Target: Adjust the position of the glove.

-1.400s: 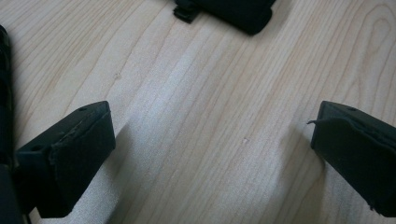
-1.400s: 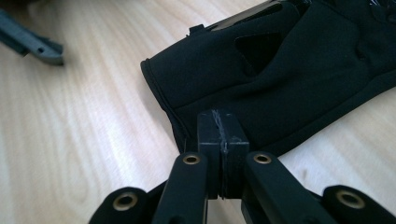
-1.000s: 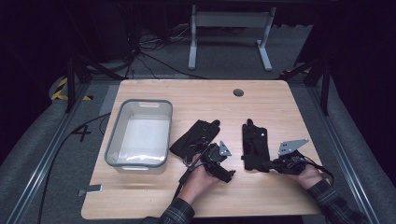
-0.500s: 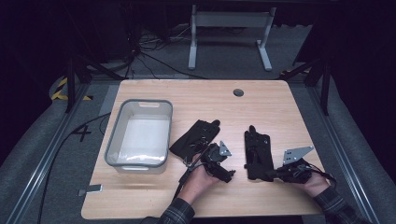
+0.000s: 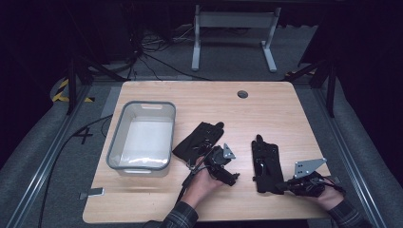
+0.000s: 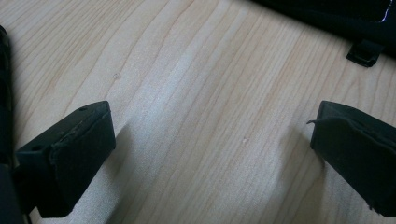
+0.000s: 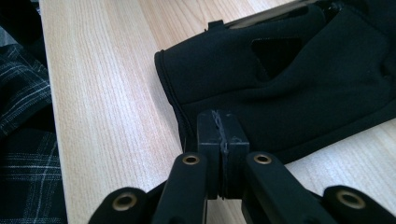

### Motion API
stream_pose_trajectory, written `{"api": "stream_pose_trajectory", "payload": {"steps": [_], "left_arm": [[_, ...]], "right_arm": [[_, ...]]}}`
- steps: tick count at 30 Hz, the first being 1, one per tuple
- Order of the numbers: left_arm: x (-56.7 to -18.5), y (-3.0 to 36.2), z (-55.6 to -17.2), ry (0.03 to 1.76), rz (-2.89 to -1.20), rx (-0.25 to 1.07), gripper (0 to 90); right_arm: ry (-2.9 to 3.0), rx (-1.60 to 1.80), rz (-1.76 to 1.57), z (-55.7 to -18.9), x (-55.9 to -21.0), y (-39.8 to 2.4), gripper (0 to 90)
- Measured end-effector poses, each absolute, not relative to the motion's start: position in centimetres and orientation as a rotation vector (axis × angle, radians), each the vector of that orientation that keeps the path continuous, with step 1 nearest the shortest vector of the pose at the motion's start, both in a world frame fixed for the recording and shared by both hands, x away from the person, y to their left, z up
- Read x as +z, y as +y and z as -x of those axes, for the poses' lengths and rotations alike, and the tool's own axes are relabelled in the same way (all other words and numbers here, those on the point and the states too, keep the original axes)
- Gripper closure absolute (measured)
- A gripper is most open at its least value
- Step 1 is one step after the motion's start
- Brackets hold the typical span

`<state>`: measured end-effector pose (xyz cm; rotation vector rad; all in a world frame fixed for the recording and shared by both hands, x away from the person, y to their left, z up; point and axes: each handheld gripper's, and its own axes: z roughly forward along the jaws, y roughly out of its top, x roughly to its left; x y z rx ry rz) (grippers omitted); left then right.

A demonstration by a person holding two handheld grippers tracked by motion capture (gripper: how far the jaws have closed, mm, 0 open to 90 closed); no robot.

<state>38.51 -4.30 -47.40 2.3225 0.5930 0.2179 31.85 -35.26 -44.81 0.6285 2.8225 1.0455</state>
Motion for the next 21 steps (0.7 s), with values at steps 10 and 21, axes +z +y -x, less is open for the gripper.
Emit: {"api": "stream_pose_trajectory", "payload": {"steps": [10, 21], "left_arm": [[-47.4, -4.3, -38.5, 0.593, -2.323, 0.218, 0.2], [-47.4, -4.3, -38.5, 0.596, -2.319, 0.217, 0.2]], "right_arm": [[2.709, 1.116, -0.713, -33.4, -43.7, -36.3, 75.3], [2.594, 1.041, -0.919, -37.0, -44.6, -38.6, 42.4]]}}
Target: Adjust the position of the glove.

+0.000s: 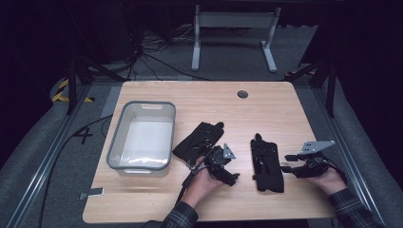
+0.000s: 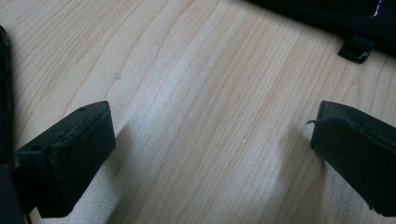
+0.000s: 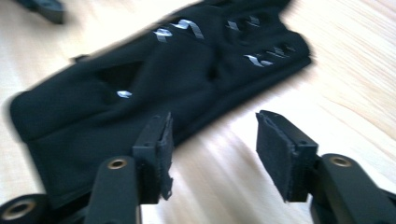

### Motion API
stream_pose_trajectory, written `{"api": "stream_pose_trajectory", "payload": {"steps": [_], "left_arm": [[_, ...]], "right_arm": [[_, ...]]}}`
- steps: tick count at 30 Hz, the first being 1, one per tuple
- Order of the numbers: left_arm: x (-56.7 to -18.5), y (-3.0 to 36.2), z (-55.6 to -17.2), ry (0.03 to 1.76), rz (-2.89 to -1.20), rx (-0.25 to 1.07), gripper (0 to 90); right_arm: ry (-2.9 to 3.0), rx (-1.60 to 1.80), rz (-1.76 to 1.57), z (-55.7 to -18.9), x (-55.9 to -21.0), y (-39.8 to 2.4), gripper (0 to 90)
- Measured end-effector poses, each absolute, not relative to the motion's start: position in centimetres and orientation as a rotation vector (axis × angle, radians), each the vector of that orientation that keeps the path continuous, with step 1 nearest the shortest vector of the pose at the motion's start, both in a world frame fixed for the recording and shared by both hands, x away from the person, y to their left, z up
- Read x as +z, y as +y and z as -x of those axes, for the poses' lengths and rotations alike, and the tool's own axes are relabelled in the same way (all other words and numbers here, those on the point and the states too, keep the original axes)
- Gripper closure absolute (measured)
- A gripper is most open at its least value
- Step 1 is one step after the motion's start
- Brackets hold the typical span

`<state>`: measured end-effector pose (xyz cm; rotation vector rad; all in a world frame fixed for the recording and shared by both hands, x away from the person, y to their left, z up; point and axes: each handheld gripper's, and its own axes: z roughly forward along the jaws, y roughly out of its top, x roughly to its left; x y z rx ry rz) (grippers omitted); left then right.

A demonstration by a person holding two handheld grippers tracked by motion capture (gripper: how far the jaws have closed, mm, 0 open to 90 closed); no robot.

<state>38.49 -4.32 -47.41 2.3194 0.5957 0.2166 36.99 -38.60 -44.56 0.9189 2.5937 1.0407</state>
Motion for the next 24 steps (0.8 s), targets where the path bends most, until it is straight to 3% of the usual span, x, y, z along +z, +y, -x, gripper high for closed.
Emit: {"api": "stream_pose_trajectory", "payload": {"steps": [10, 24], "left_arm": [[-47.4, -4.3, -38.5, 0.594, -2.321, 0.217, 0.1], [-47.2, -4.5, -38.5, 0.616, -2.336, 0.21, 0.5]], "right_arm": [[2.37, 1.005, -1.1, -39.1, -45.9, -42.1, 17.1], [2.31, 0.951, -1.183, -39.8, -46.2, -42.9, 15.2]]}}
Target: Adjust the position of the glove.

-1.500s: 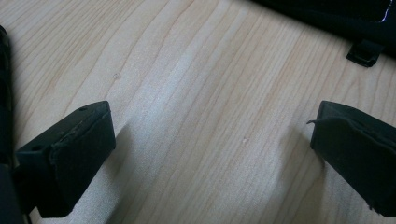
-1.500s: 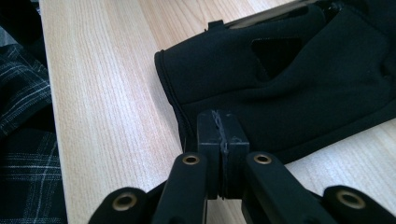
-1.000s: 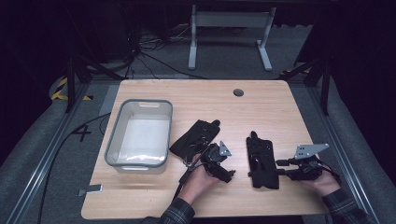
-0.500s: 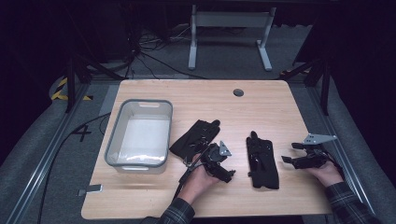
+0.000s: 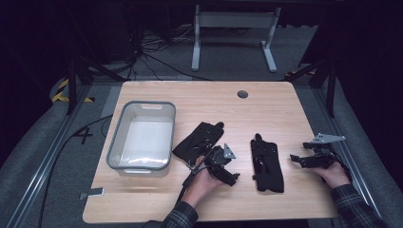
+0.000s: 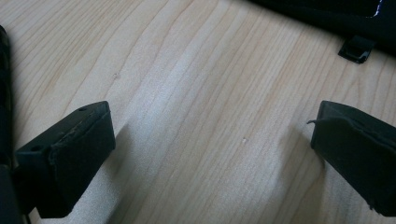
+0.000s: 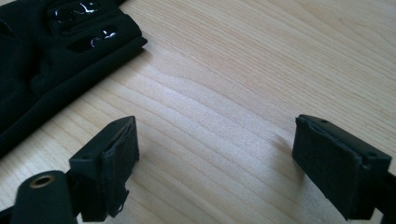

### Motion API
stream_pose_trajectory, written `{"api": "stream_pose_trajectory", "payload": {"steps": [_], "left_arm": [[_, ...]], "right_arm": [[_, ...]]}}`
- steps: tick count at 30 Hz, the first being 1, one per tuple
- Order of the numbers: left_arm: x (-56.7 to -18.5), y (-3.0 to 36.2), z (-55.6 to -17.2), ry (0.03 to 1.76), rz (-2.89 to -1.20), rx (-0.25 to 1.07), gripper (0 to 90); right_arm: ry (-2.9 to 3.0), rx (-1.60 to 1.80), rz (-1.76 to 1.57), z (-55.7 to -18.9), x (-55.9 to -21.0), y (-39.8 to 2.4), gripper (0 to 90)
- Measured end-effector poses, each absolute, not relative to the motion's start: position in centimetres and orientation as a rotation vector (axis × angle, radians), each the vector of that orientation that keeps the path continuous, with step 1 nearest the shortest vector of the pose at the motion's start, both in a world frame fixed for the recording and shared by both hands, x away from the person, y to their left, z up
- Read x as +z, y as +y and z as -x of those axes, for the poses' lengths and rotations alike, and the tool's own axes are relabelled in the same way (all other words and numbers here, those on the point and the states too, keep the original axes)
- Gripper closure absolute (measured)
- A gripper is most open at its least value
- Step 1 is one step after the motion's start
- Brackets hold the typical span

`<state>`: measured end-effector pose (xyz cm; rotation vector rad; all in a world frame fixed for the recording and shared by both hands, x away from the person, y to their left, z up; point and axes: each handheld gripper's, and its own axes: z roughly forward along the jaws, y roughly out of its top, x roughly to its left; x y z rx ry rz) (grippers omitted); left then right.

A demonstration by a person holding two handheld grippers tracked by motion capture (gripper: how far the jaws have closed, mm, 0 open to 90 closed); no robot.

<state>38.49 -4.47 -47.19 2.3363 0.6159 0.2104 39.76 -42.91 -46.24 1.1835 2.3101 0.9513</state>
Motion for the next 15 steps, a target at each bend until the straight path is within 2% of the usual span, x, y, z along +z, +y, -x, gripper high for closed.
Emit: {"api": "stream_pose_trajectory", "payload": {"steps": [2, 6, 9, 12, 15], "left_arm": [[-46.7, -4.4, -38.5, 0.642, -2.346, 0.201, 6.0], [-46.1, -4.3, -38.6, 0.664, -2.345, 0.192, 9.3], [-44.9, -3.8, -38.7, 0.688, -2.309, 0.212, 16.4], [-44.1, -3.2, -39.0, 0.704, -2.289, 0.233, 26.6], [-43.4, -2.6, -39.6, 0.728, -2.292, 0.242, 42.0]], "right_arm": [[2.309, 0.949, -1.183, -39.8, -46.2, -42.9, 15.2], [2.309, 0.949, -1.183, -39.8, -46.2, -42.9, 15.2], [2.309, 0.949, -1.184, -39.8, -46.2, -42.9, 15.2], [2.31, 0.949, -1.183, -39.8, -46.2, -42.9, 15.2], [2.31, 0.949, -1.183, -39.8, -46.2, -42.9, 15.1]]}}
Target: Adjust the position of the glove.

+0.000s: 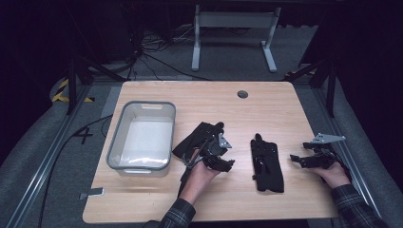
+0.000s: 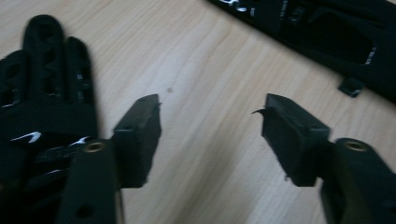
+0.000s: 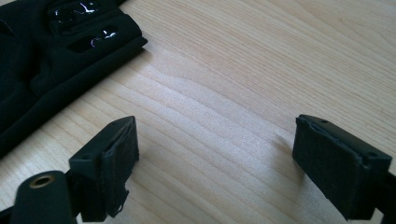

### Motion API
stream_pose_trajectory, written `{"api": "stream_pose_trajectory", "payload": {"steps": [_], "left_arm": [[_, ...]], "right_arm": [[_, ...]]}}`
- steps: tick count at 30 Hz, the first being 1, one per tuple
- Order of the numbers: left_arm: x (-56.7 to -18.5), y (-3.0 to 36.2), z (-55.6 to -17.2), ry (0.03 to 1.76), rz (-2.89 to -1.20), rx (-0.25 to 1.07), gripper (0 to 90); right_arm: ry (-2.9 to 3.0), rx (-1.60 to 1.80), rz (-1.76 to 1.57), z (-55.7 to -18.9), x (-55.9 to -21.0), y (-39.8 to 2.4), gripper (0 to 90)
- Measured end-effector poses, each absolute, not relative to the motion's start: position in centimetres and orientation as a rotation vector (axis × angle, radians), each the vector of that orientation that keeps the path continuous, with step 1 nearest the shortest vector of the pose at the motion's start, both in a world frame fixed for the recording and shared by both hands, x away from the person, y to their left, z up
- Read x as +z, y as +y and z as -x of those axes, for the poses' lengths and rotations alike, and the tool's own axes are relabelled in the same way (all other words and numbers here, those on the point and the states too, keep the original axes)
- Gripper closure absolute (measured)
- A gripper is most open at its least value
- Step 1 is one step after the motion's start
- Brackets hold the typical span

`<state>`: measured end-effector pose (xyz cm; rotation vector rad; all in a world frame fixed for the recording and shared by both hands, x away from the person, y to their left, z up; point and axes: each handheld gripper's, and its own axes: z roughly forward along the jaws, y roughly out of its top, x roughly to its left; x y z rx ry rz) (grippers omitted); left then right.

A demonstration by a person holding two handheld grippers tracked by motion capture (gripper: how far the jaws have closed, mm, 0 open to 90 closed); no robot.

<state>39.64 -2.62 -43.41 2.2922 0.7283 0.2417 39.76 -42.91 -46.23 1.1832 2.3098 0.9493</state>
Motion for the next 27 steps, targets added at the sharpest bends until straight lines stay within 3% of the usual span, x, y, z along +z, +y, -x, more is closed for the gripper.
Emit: {"api": "stream_pose_trajectory", "payload": {"steps": [5, 9, 27], "left_arm": [[-42.8, -1.8, -40.6, 0.783, -2.277, 0.262, 74.6], [-42.4, -1.0, -41.6, 0.855, -2.262, 0.3, 89.4], [-44.6, -0.2, -44.1, 0.976, -2.317, 0.315, 89.6]], "right_arm": [[2.31, 0.95, -1.184, -39.8, -46.2, -42.9, 15.1], [2.31, 0.95, -1.184, -39.8, -46.2, -42.9, 15.1], [2.311, 0.953, -1.183, -39.8, -46.2, -42.9, 15.1]]}}
